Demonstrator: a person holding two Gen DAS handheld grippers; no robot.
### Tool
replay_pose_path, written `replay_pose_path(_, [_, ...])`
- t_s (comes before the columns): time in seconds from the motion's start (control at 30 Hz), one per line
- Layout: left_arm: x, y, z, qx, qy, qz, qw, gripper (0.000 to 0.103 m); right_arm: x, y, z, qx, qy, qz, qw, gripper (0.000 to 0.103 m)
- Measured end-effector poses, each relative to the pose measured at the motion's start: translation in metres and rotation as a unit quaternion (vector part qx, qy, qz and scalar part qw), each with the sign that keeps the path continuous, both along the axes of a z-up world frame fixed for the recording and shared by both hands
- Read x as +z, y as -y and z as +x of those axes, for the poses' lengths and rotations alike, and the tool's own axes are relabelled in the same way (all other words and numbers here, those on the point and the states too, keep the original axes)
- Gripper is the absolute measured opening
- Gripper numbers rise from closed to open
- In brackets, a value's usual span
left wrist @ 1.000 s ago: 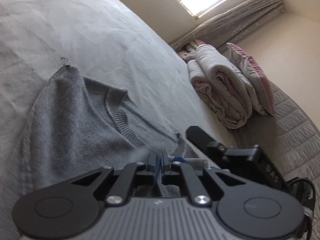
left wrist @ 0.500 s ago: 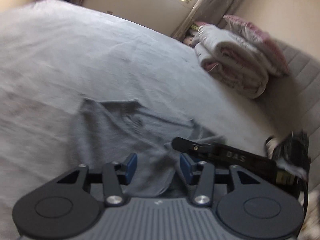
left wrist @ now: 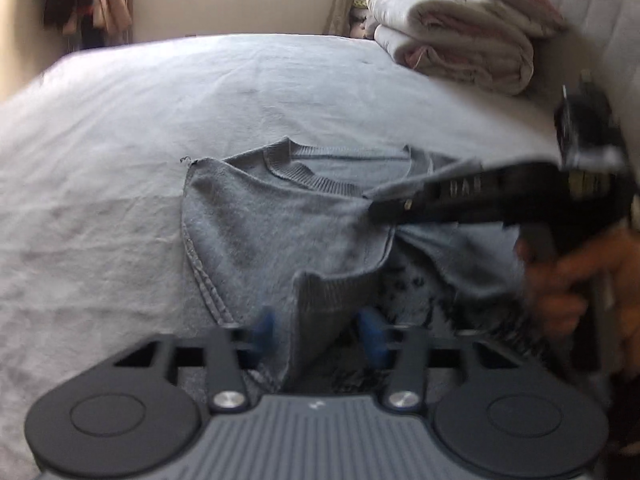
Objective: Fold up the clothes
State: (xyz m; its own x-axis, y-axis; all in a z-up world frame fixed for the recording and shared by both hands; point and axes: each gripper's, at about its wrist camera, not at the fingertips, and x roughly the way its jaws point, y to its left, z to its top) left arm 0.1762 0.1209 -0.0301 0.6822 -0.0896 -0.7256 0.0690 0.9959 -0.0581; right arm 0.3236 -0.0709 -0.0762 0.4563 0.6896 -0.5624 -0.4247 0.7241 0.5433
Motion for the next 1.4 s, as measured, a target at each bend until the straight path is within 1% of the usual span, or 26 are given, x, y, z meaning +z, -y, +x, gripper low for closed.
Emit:
replay_pose_path(0.03, [-0.002, 0.004, -0.001, -0.002, -0.002, 0.01, 0.9999, 0.02, 0.0, 0.001, 0.0, 0.002, -0.001, 0.009, 1.0, 0.009])
replay_pose_path(0.07, [-0.002, 0.008, -0.002, -0.003, 0.003, 0.015, 0.9999, 0.015, 0.001, 0.001, 0.0, 0.003, -0.001, 0.02, 1.0, 0.007])
replay_pose_path(0.1, [-0.002, 0.011, -0.004, -0.004, 0.008, 0.021, 0.9997, 0.012, 0.001, 0.003, 0.0, 0.002, 0.005, 0.04, 0.999, 0.006])
replay_pose_path(0.13, [0.0, 0.014, -0.005, -0.005, 0.014, 0.023, 0.9996, 0.006, 0.002, 0.005, -0.001, 0.001, 0.01, 0.06, 0.998, 0.006])
replay_pose_path(0.23, [0.006, 0.018, -0.007, 0.0, 0.031, 0.023, 0.9993, 0.005, 0.006, 0.015, -0.001, -0.009, 0.019, 0.123, 0.992, 0.006])
replay_pose_path(0.33, [0.01, 0.022, -0.007, -0.001, 0.038, 0.009, 0.9992, 0.005, 0.005, 0.023, 0.002, -0.032, 0.013, 0.153, 0.988, 0.005])
replay_pose_path(0.4, [0.01, 0.026, -0.006, -0.007, 0.038, 0.001, 0.9993, 0.006, -0.001, 0.026, 0.006, -0.045, -0.002, 0.165, 0.985, 0.005])
replay_pose_path(0.57, [0.002, 0.039, -0.002, -0.027, 0.029, -0.014, 0.9991, 0.006, -0.01, 0.029, 0.011, -0.071, -0.024, 0.158, 0.985, 0.005])
replay_pose_path(0.63, [-0.001, 0.043, -0.001, -0.037, 0.027, -0.019, 0.9988, 0.008, -0.009, 0.03, 0.011, -0.078, -0.024, 0.157, 0.984, 0.005])
replay_pose_path(0.7, [0.0, 0.043, -0.003, -0.044, 0.023, -0.024, 0.9985, 0.015, -0.007, 0.033, 0.008, -0.083, -0.023, 0.151, 0.985, 0.005])
replay_pose_path(0.77, [0.003, 0.042, -0.008, -0.048, 0.016, -0.031, 0.9982, 0.031, -0.004, 0.032, 0.009, -0.086, -0.018, 0.133, 0.987, 0.008])
replay_pose_path(0.83, [0.009, 0.038, -0.017, -0.048, 0.011, -0.03, 0.9983, 0.039, 0.002, 0.031, 0.007, -0.088, -0.008, 0.117, 0.989, 0.015])
replay_pose_path(0.87, [0.013, 0.036, -0.024, -0.043, 0.011, -0.023, 0.9987, 0.041, 0.004, 0.032, 0.006, -0.084, -0.003, 0.113, 0.99, 0.015])
replay_pose_path(0.93, [0.02, 0.03, -0.041, -0.033, 0.011, -0.008, 0.9994, 0.043, 0.006, 0.033, 0.006, -0.075, 0.007, 0.105, 0.992, 0.016])
replay_pose_path(1.0, [0.022, 0.021, -0.058, -0.021, 0.008, -0.003, 0.9997, 0.043, 0.007, 0.028, 0.005, -0.057, 0.01, 0.106, 0.993, 0.019])
replay_pose_path(1.03, [0.022, 0.017, -0.068, -0.013, 0.005, -0.005, 0.9999, 0.043, 0.008, 0.026, 0.004, -0.049, 0.011, 0.106, 0.993, 0.024])
replay_pose_path(1.07, [0.022, 0.013, -0.076, -0.007, 0.002, -0.008, 0.9999, 0.043, 0.009, 0.022, 0.004, -0.044, 0.012, 0.103, 0.994, 0.036])
replay_pose_path(1.1, [0.02, 0.009, -0.084, -0.002, -0.001, -0.011, 0.9999, 0.043, 0.009, 0.019, 0.003, -0.042, 0.014, 0.099, 0.994, 0.039])
replay_pose_path(1.23, [0.014, 0.001, -0.114, 0.014, -0.011, -0.017, 0.9997, 0.043, 0.014, 0.006, -0.001, -0.034, 0.015, 0.083, 0.996, 0.04])
replay_pose_path(1.3, [0.016, 0.0, -0.129, 0.023, -0.008, -0.019, 0.9995, 0.043, 0.021, 0.005, -0.005, -0.029, 0.01, 0.1, 0.994, 0.04])
replay_pose_path(1.33, [0.018, -0.001, -0.135, 0.025, -0.013, -0.02, 0.9994, 0.043, 0.025, 0.004, -0.008, -0.028, 0.008, 0.107, 0.994, 0.04])
replay_pose_path(1.4, [0.021, -0.002, -0.148, 0.023, -0.019, -0.016, 0.9994, 0.043, 0.035, 0.003, -0.017, -0.035, 0.013, 0.099, 0.994, 0.04])
